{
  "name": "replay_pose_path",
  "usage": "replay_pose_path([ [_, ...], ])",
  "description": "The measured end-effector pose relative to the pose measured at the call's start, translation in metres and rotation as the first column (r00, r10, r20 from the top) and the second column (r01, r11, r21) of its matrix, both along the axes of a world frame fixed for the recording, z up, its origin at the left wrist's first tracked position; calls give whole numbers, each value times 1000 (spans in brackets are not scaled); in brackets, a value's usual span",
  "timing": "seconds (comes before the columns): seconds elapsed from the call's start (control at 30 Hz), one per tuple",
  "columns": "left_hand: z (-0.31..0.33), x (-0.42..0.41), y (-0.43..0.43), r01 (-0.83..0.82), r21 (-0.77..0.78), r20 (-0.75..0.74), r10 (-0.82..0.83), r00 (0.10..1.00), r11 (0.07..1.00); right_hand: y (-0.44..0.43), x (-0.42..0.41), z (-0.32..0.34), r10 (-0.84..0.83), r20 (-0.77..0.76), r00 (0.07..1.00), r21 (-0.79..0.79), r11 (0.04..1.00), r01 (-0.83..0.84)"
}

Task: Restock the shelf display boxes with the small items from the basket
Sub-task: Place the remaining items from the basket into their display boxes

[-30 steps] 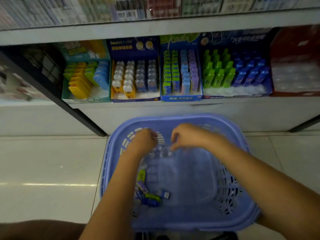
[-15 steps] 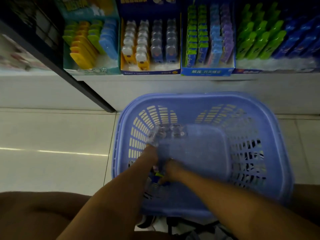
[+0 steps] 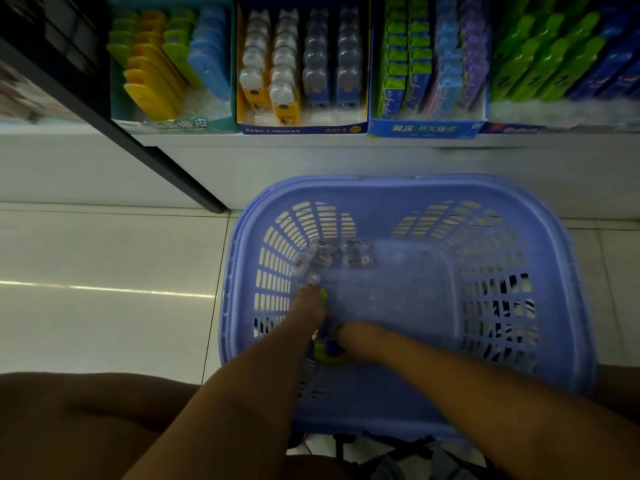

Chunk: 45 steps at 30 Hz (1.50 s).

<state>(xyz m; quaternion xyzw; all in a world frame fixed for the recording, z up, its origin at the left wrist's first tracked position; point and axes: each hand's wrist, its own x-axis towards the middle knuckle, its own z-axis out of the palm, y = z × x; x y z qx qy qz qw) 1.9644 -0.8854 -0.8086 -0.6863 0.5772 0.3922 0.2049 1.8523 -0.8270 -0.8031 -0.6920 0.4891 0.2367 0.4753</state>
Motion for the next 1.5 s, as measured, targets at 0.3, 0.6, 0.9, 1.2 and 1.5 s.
replay_pose_path([
  [0.3, 33, -10, -7, -344, 305, -391, 446, 805, 888, -34, -90, 22, -794, 117, 597, 297, 602, 742],
  [0.6, 104, -60, -36, -495, 637, -629, 770, 111, 591, -70, -109, 109, -875, 471, 113, 474, 359, 804],
  [0.9, 177, -48, -42, -523, 370, -868, 487, 100, 768, -89, -84, 195, -583, 632, 511, -76, 609, 789],
  [1.2, 218, -30, -63, -668, 223, -962, 271, -33, 710, -117, -69, 251, -794, 605, -61, 543, 355, 761],
  [1.5, 210, -9, -71, -763, 286, -950, 275, -147, 580, -172, -49, 273, -444, 760, 475, -306, 400, 864],
])
